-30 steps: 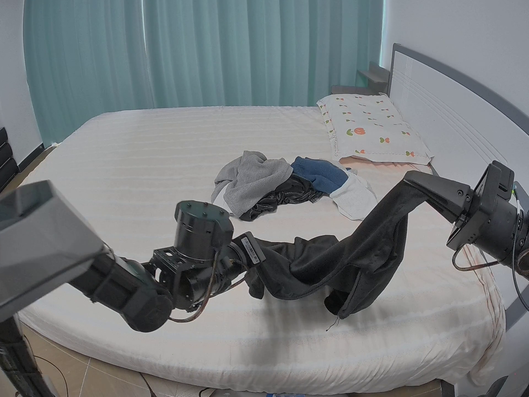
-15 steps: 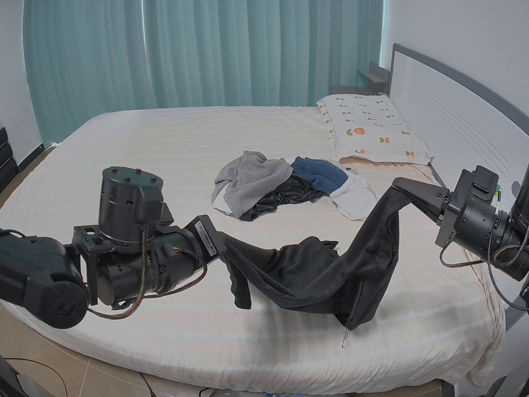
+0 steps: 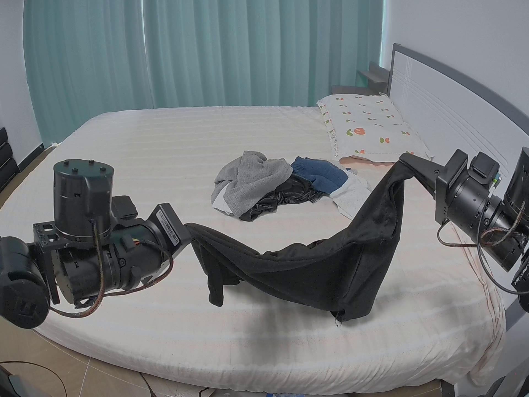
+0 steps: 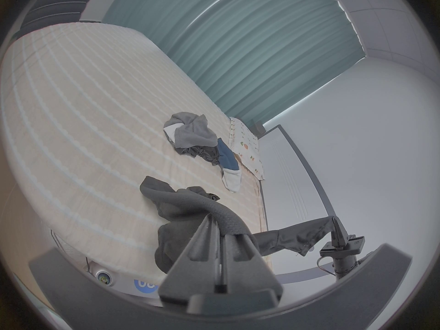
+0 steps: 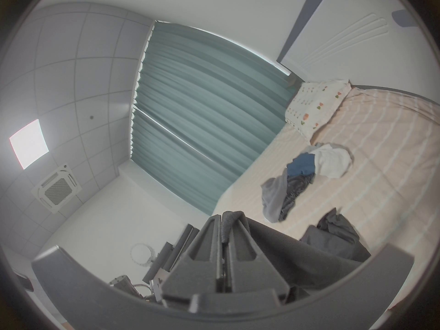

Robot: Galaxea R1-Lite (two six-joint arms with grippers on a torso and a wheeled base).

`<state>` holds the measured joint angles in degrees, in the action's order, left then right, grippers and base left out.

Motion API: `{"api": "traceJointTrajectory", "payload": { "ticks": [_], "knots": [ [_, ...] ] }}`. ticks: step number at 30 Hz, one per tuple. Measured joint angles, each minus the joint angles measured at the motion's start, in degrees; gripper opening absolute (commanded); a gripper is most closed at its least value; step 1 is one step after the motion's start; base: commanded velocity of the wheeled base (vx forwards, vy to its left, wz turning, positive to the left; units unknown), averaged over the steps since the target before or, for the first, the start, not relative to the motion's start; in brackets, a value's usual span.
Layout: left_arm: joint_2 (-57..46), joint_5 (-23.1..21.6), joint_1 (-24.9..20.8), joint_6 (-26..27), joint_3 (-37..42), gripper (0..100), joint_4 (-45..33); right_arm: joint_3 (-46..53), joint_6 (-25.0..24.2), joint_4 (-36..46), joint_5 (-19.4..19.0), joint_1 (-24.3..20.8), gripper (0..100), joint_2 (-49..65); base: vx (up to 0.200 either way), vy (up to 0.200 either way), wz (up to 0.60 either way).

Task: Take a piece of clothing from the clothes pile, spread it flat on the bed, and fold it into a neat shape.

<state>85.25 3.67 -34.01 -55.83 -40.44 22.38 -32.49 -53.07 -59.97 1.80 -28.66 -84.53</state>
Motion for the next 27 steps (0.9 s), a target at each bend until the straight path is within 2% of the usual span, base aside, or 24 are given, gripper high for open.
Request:
{"api": "traceJointTrajectory", "payload": {
  "ticks": [2, 8, 27],
  "knots": [
    [-0.50, -0.04, 0.04, -0.05, -0.02, 0, -1.08, 0.24, 0.05, -1.16, 0.09, 0.20, 0, -0.39, 0.000, 0.000, 0.00],
    [-0.46, -0.09, 0.26, -1.58, -0.51, 0, -1.30, 0.83, 0.02, -1.50, 0.07, 0.33, 0, -1.60, -0.200, 0.000, 0.00],
    [2.10, 0.00, -1.40, -2.38, 0.01, 0, -0.90, 2.06, 0.18, -1.48, -0.15, 0.13, 0, -2.97, 0.000, 0.011, 0.00]
  ]
}}
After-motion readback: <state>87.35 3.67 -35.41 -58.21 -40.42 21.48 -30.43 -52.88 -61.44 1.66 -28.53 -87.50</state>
